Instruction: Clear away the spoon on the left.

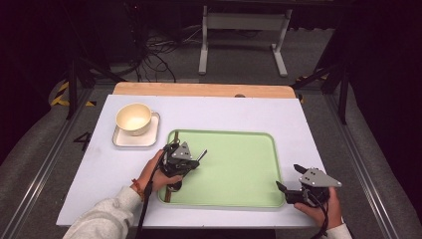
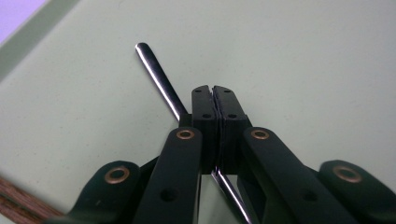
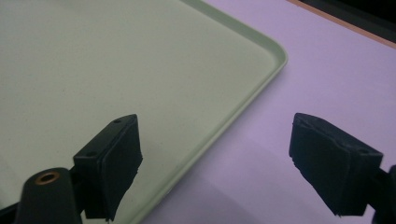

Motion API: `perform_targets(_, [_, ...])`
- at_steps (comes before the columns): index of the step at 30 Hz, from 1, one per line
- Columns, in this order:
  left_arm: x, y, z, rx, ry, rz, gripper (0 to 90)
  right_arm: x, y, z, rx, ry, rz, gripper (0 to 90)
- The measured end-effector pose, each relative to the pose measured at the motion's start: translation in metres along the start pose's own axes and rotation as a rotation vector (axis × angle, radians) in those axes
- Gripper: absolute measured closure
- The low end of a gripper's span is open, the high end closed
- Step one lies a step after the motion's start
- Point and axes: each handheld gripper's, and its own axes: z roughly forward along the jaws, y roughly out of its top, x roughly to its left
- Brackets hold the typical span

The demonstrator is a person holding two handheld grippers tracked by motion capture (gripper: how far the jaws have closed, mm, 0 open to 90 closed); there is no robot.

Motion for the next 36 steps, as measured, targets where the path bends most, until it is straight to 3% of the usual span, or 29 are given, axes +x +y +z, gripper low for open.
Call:
perform_targets(6, [0.001,0.0,0.0,0.021,0.035,-0.012,89.5,0.0,0.0,0.0,0.004,-0.001,-0.001,16.9])
perform_targets(9, [0.004,-0.003,-0.002,0.024,0.044,-0.046,89.9,0.0,0.0,0.0,0.004,-0.001,0.001,16.9])
perform_targets(21, [0.008,-0.02,-0.021,0.051,0.07,-0.114,90.0,-0.001,-0.001,0.0,0.006,-0.008,0.012,16.8])
perform_targets(27, [0.006,-0.031,-0.03,0.054,0.048,-0.102,89.8,-0.001,-0.001,0.0,0.007,-0.005,0.009,16.6])
perform_targets(36, [0.007,-0.033,-0.034,0.033,0.054,-0.102,85.8,-0.001,0.0,0.001,0.003,0.002,0.005,16.6])
